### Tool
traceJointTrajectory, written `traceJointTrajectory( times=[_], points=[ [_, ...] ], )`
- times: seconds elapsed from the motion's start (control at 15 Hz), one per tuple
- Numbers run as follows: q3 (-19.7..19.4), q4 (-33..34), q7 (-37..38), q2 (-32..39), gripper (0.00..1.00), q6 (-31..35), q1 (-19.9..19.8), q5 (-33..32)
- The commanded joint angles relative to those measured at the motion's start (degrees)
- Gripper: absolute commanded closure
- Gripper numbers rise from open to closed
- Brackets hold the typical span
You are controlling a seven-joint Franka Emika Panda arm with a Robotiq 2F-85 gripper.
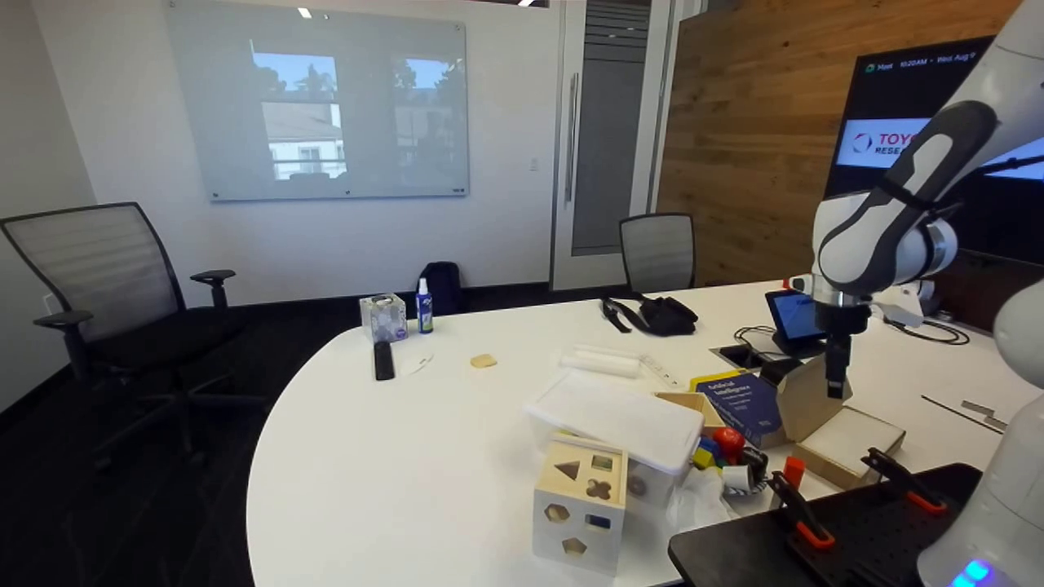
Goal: Put the orange block in the left brown box
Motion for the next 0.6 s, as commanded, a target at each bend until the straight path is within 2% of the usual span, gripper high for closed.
traceJointTrajectory(
  times=[0.0, 0.53],
  points=[
    [0.99, 0.36, -1.72, 7.95, 0.00, 5.83, -0.95, -0.57],
    [1.08, 4.50, -0.56, 20.22, 0.00, 8.37, -0.78, -3.68]
  ],
)
